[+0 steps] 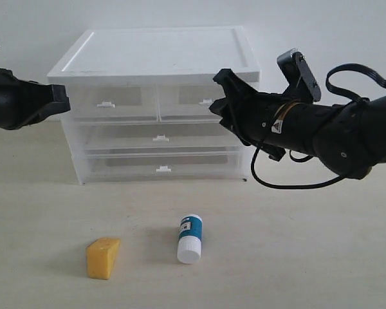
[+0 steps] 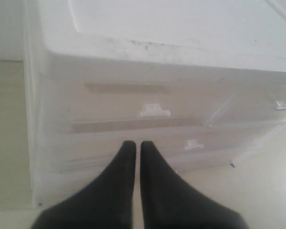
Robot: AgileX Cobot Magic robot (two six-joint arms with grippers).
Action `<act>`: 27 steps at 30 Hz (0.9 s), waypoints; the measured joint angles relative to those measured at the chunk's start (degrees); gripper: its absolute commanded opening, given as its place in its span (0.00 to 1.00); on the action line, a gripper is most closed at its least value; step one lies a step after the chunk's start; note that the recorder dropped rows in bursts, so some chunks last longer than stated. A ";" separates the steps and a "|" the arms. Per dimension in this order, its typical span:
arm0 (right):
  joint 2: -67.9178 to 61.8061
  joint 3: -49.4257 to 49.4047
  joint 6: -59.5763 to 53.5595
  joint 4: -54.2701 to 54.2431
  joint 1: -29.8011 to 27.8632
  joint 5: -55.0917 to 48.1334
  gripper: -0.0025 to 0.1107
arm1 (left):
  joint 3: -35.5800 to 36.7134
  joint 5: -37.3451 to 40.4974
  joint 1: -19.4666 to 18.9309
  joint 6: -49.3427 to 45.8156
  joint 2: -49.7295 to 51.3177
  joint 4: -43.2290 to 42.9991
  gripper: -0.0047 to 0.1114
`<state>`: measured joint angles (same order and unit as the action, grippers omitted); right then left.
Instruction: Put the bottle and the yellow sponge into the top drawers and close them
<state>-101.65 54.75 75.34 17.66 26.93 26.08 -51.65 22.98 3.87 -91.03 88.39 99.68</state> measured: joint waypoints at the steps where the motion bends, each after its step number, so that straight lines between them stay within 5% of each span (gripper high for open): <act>1: -0.14 0.00 0.34 0.00 0.00 0.53 0.31 | -0.15 -0.35 0.00 -0.39 0.11 0.00 0.07; 27: -2.17 0.45 4.63 -2.61 0.00 6.16 0.31 | -3.44 -1.21 0.00 -1.22 4.97 0.11 0.07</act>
<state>-103.82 55.20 79.98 15.05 26.93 32.24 -55.09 21.76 3.87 -92.26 93.36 99.79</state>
